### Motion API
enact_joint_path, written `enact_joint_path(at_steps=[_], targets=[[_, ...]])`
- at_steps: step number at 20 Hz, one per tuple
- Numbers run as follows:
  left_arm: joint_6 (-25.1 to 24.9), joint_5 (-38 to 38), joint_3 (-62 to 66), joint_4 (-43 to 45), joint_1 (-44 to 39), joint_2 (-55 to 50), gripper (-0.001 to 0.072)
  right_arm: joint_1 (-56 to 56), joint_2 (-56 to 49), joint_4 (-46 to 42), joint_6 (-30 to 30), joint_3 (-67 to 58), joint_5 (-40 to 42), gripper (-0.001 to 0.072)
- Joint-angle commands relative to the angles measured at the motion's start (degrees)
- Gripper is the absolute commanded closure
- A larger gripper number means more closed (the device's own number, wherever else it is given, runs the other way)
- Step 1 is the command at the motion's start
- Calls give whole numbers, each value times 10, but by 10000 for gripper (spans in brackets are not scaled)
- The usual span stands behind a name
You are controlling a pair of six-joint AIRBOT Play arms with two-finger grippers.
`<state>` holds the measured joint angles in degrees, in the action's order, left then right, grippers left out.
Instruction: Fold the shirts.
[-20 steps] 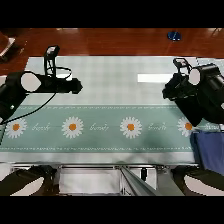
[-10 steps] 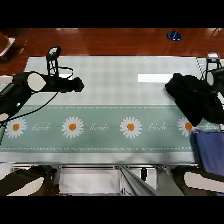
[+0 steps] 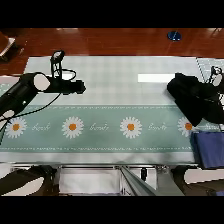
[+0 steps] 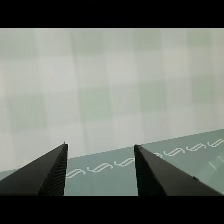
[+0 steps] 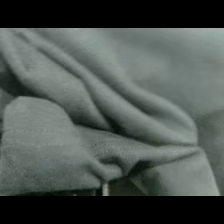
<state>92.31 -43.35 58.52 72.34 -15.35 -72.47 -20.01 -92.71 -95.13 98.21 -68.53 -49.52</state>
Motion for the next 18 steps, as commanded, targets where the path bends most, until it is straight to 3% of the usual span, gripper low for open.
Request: enact_joint_path(at_steps=[1, 6, 13, 18], targets=[[-1, -50, 16, -3, 23, 4, 200, -5, 7, 148, -126, -15, -21, 694], [-31, -181, 12, -3, 113, 103, 200, -1, 118, 339, -218, -112, -42, 695], [-31, -76, -256, -101, 106, 381, 200, 88, 284, 361, -254, -279, -26, 695], [-31, -82, -299, -120, 106, 411, 200, 170, 293, 361, -254, -457, -30, 695]])
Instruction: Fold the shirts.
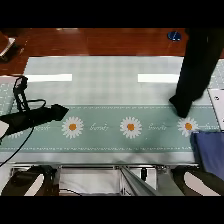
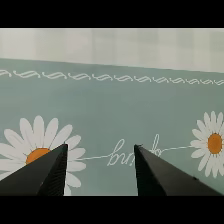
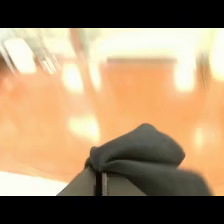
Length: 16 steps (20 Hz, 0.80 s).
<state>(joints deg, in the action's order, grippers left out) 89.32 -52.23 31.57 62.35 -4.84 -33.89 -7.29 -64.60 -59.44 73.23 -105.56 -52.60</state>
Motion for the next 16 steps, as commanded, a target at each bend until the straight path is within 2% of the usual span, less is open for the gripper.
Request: enact_joint_path(at_steps=[1, 4, 11, 14, 16], targets=[[-1, 10, -29, -20, 0, 25, 200, 59, 12, 2, -4, -112, -2, 695], [-1, 13, -29, -19, 0, 25, 200, 103, 24, -3, -4, -130, -23, 695], [-1, 18, -29, -19, 0, 25, 200, 198, 39, -4, 4, -121, -153, 695], [-1, 31, -29, -19, 1, 25, 200, 268, 39, -4, 17, -14, -194, 695], [-1, 34, -29, -19, 0, 25, 200, 318, 39, -5, 19, 97, -174, 695]])
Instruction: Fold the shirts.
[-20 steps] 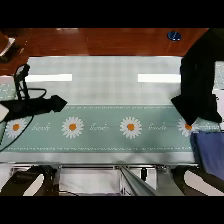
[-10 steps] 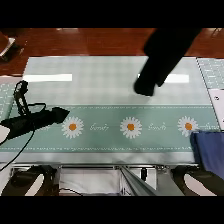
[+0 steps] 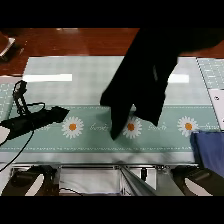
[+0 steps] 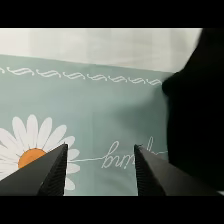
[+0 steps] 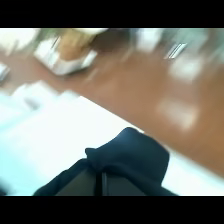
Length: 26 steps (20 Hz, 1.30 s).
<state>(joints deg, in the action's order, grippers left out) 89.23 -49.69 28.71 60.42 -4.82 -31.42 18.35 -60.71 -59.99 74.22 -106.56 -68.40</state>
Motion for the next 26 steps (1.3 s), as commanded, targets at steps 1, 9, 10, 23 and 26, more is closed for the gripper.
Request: enact_joint_path(at_steps=[1, 9, 10, 23, 26], targets=[[0, 9, 0, 0, 0, 1, 200, 84, 0, 1, 15, 174, 14, 695], [0, 9, 0, -1, 0, 1, 200, 158, -158, 135, 44, 420, 198, 638], [0, 8, 0, -1, 0, 1, 200, 154, -180, 169, 41, 419, 204, 365], [-144, -14, -37, -303, -9, -106, 200, -446, -1, -15, 55, 473, 10, 306], [-278, 57, -29, -350, -53, -218, 199, -475, 22, -13, 42, 580, 16, 306]])
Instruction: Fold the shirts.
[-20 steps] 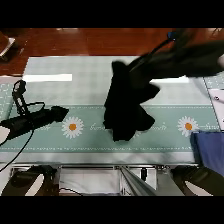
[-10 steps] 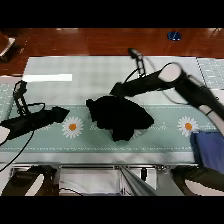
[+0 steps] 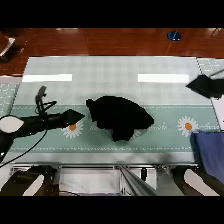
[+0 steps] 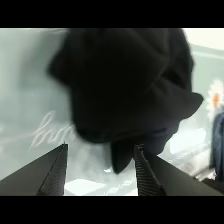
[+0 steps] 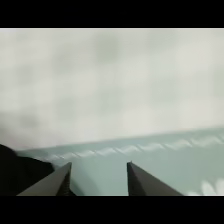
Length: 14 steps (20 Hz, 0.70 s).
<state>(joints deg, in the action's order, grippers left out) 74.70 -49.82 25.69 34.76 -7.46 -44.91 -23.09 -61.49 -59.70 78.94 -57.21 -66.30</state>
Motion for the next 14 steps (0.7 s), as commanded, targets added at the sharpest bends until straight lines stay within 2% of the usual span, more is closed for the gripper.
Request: enact_joint_path(at_steps=[1, 2, 5, 6, 8, 9, 10, 11, 14], targets=[[-151, 61, 10, -97, -38, -126, 200, -61, 30, 1, -11, 112, -3, 306], [-169, 56, 21, -112, -47, -164, 200, -61, 30, 22, -21, 134, 3, 306], [-271, 29, 59, -197, -81, -265, 200, -61, 30, 65, -35, 188, 4, 306], [-288, 29, 73, -211, -90, -290, 200, -61, 30, 71, -38, 202, 4, 306], [-290, 26, 108, -214, -101, -331, 201, -43, 30, 67, -38, 228, 3, 306], [-290, 11, 125, -213, -100, -346, 249, -24, 30, 67, -38, 238, 5, 306], [-290, -12, 139, -213, -97, -357, 522, -2, 28, 61, -38, 243, 10, 306], [-291, -31, 150, -213, -94, -362, 676, 19, 22, 53, -35, 243, 20, 306], [-291, -71, 165, -213, -78, -361, 681, 57, -23, 70, -28, 238, 78, 306]])
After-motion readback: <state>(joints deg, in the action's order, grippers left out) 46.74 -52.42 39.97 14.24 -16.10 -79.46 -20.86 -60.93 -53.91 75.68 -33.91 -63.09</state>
